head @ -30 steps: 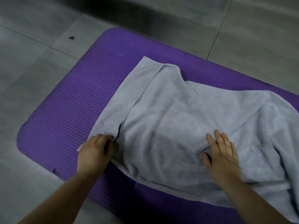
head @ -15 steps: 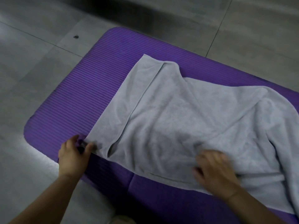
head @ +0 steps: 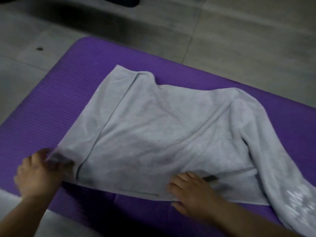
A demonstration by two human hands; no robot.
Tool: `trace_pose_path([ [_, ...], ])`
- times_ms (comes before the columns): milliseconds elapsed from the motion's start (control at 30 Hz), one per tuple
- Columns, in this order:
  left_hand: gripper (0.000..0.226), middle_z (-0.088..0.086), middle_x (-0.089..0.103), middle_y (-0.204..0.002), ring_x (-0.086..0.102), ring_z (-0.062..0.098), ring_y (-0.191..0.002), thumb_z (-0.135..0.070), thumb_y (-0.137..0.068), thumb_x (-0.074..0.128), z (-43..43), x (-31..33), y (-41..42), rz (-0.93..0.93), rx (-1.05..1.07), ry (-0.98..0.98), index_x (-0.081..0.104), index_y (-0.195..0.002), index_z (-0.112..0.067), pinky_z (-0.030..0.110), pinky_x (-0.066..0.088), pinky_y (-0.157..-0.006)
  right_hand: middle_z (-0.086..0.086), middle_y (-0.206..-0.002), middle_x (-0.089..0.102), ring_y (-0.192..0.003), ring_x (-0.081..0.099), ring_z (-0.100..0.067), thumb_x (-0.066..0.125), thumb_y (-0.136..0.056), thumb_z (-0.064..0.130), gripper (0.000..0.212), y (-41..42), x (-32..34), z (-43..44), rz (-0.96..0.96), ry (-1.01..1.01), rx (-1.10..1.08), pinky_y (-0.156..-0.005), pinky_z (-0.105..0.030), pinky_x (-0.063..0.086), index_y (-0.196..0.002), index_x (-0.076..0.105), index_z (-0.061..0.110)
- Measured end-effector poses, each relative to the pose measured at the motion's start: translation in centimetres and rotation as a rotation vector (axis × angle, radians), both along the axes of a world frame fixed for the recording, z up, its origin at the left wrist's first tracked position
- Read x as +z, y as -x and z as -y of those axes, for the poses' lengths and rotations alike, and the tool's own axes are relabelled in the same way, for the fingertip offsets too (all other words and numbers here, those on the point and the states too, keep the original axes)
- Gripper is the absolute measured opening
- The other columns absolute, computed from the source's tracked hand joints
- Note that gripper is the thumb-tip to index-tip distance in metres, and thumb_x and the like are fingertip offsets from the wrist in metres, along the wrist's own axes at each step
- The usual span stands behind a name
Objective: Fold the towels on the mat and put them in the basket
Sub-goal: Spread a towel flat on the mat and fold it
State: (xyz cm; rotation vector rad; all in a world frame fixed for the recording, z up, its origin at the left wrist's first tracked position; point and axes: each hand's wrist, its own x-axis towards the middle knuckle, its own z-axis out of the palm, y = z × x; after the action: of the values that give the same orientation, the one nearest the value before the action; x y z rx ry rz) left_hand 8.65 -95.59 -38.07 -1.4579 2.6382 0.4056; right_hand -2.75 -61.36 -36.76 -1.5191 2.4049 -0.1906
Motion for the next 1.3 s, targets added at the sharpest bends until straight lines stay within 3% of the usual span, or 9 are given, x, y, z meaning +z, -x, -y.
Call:
trace_pose_path([
  [100, 0.051, 0.029, 0.061, -0.095, 0.057, 0.045, -0.087, -0.042, -0.075, 0.05, -5.8, 2.3, 4.8, -0.211, -0.457, 0.03, 0.058, -0.106, -0.002, 0.051, 0.046, -0.074, 0.014, -0.079, 0.066, -0.076, 0.057, -0.003, 0.037, -0.06, 0.044, 0.039, 2.7, 2.1, -5.6, -0.015, -0.015, -0.175, -0.072, -0.017, 0.042, -0.079, 0.068, 0.028],
  [233, 0.041, 0.003, 0.067, -0.087, 0.047, 0.011, -0.082, -0.05, -0.095, 0.018, -14.3, 3.9, 10.8, -0.452, -1.374, -0.072, 0.05, -0.098, -0.023, 0.023, 0.037, -0.071, 0.006, -0.079, 0.07, -0.068, 0.069, -0.013, 0.037, -0.064, 0.043, 0.042, 4.0, 4.5, -16.1, -0.102, -0.223, -0.478, -0.057, -0.024, 0.055, -0.082, 0.07, 0.023],
  [367, 0.019, -0.015, 0.064, -0.077, 0.043, -0.001, -0.077, -0.043, -0.077, 0.044, -22.6, 4.6, 13.9, -0.345, -1.922, -0.179, 0.058, -0.085, -0.033, 0.015, 0.036, -0.07, -0.01, -0.091, 0.069, -0.08, 0.067, -0.036, 0.055, -0.074, 0.031, 0.03, 2.3, 4.0, -24.6, -0.1, -0.177, -1.047, -0.069, -0.044, 0.054, -0.089, 0.071, 0.01],
  [500, 0.03, -0.022, 0.062, -0.075, 0.049, -0.008, -0.074, -0.053, -0.064, 0.044, -29.8, 2.9, 14.5, -0.263, -2.011, -0.188, 0.065, -0.076, -0.035, 0.011, 0.038, -0.07, -0.018, -0.121, 0.056, -0.117, 0.047, -0.035, 0.065, -0.081, 0.026, 0.046, 0.4, 1.7, -29.0, 0.155, 0.013, -1.616, -0.101, -0.036, 0.032, -0.121, 0.055, 0.006],
  [733, 0.08, -0.005, 0.064, -0.077, 0.05, 0.012, -0.078, -0.042, -0.028, 0.089, -35.3, -1.4, 12.7, -0.222, -1.864, -0.089, 0.046, -0.092, -0.022, 0.028, 0.034, -0.072, -0.013, -0.116, 0.059, -0.109, 0.054, -0.029, 0.06, -0.085, 0.022, 0.04, 0.7, 1.4, -29.8, 0.34, 0.029, -1.709, -0.082, -0.031, 0.04, -0.121, 0.051, 0.008],
  [900, 0.049, -0.007, 0.06, -0.061, 0.058, 0.01, -0.05, -0.008, -0.028, 0.089, -35.6, -1.1, 13.8, -0.256, -1.902, -0.107, 0.065, -0.069, -0.019, 0.017, 0.047, -0.046, -0.014, -0.108, 0.066, -0.103, 0.058, -0.028, 0.055, -0.089, 0.025, 0.026, 3.7, 6.3, -32.9, 0.269, -0.276, -1.523, -0.079, -0.029, 0.039, -0.104, 0.067, 0.008],
  [1000, 0.031, -0.008, 0.06, -0.062, 0.057, 0.008, -0.056, -0.009, -0.058, 0.061, -35.2, -1.1, 13.8, -0.386, -1.942, -0.201, 0.052, -0.082, -0.027, 0.017, 0.039, -0.055, -0.016, -0.116, 0.064, -0.111, 0.056, -0.029, 0.057, -0.089, 0.021, 0.028, 7.2, 11.3, -35.9, 0.171, -0.43, -1.423, -0.087, -0.032, 0.039, -0.109, 0.067, 0.004],
  [1167, 0.009, -0.01, 0.059, -0.074, 0.041, 0.005, -0.071, -0.029, -0.081, 0.041, -34.6, 0.7, 13.8, -0.529, -2.015, -0.248, 0.045, -0.089, -0.029, 0.019, 0.035, -0.063, -0.023, -0.131, 0.051, -0.124, 0.045, -0.036, 0.054, -0.088, 0.029, 0.049, 14.1, 14.7, -39.4, -0.277, 0.008, -1.654, -0.101, -0.042, 0.035, -0.13, 0.049, 0.004],
  [1300, 0.016, -0.009, 0.059, -0.066, 0.046, 0.004, -0.067, -0.03, -0.071, 0.042, -35.1, 0.1, 13.7, -0.364, -1.985, -0.242, 0.049, -0.085, -0.031, 0.021, 0.034, -0.061, -0.02, -0.144, 0.033, -0.134, 0.03, -0.036, 0.052, -0.091, 0.03, 0.058, 12.2, 8.4, -39.1, -0.099, 0.025, -1.937, -0.109, -0.044, 0.027, -0.14, 0.031, 0.007],
])
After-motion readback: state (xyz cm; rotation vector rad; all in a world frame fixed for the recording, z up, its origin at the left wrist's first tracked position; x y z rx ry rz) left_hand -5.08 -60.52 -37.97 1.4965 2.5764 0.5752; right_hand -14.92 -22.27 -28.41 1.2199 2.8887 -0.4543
